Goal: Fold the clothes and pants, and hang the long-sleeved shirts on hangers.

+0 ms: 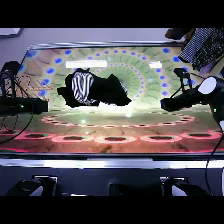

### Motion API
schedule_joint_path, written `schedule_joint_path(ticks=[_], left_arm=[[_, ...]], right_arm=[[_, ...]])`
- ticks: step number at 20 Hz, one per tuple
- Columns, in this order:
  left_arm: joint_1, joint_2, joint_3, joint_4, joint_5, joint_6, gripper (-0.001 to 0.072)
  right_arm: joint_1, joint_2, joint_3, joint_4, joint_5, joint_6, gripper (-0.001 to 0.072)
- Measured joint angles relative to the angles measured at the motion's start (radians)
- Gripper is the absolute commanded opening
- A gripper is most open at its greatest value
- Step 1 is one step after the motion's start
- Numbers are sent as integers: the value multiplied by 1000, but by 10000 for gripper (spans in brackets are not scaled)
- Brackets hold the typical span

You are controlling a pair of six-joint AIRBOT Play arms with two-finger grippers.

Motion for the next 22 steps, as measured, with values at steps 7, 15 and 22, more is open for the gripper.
schedule_joint_path(ticks=[7,15,22], left_arm=[[0,0,0,0,3,-1,534],[136,-105,-95,-61,174,-69,711],[324,-504,-119,-588,393,230,711]], right_arm=[[0,0,0,0,0,0,24],[0,0,0,0,0,0,24],[0,0,0,0,0,0,24]])
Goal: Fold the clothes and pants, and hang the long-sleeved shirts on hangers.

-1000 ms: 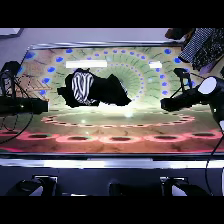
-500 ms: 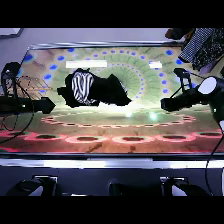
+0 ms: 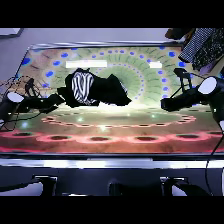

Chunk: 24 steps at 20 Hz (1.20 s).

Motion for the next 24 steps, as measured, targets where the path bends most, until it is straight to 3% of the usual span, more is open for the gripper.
schedule_joint_path(ticks=[5,6,7,10,11,13,14,15,16,19,24], left_arm=[[-23,-208,58,-137,78,72,694],[-34,-236,71,-150,95,76,507],[-45,-257,82,-158,108,77,35],[-63,-290,100,-173,133,77,26],[-66,-294,103,-175,137,76,26],[-69,-299,106,-179,142,76,26],[-71,-300,107,-180,145,75,26],[-71,-300,108,-181,146,75,26],[-72,-299,109,-182,146,74,26],[-72,-295,109,-183,150,73,25],[-69,-291,109,-184,150,73,26]], right_arm=[[0,0,0,0,-8,0,24],[0,0,0,0,-11,0,24],[0,0,0,0,-12,0,24],[0,0,0,1,-18,0,34],[0,0,0,5,-18,2,82],[0,-3,-1,29,-37,19,437],[0,-9,-1,48,-55,40,490],[0,-20,-3,69,-80,74,642],[0,-39,-5,93,-111,121,697],[0,-142,-8,243,-219,193,697],[30,-380,-9,611,-391,86,694]])
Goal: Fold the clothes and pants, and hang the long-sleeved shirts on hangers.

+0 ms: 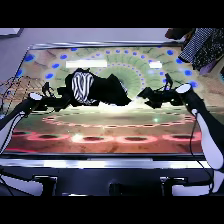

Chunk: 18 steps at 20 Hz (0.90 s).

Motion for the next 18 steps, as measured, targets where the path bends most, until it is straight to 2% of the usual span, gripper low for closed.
schedule_joint_path(ticks=[5,9,10,12,13,14,15,18], left_arm=[[12,2,0,0,0,0,26],[18,3,0,0,0,0,26],[18,3,0,0,0,0,26],[19,3,0,0,0,0,26],[20,3,0,0,0,0,25],[20,3,0,0,0,1,25],[20,5,0,0,0,1,24],[20,26,5,5,-2,2,22]], right_arm=[[80,-136,0,137,-177,-54,619],[118,-178,2,215,-257,-68,616],[126,-189,6,231,-268,-69,584],[140,-209,18,240,-275,-69,352],[145,-219,26,240,-276,-70,194],[148,-225,34,231,-277,-82,72],[150,-231,47,232,-275,-100,25],[151,-224,105,224,-246,-149,24]])
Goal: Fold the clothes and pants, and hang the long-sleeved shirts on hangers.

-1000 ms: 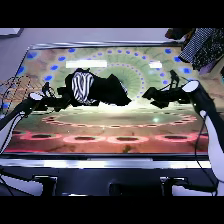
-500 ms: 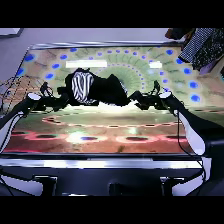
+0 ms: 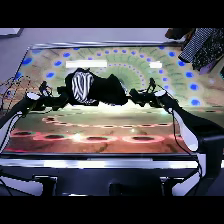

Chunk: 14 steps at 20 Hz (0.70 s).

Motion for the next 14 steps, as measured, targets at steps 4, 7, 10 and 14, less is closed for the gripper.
schedule_joint_path(ticks=[4,7,10,14], left_arm=[[0,76,93,77,-67,-5,22],[0,178,248,169,-157,-19,23],[0,308,419,232,-219,-25,24],[0,534,581,265,-249,-46,24]], right_arm=[[0,105,108,-188,57,63,24],[0,254,228,-417,88,165,24],[0,425,386,-678,114,286,24],[0,673,560,-945,157,381,24]])
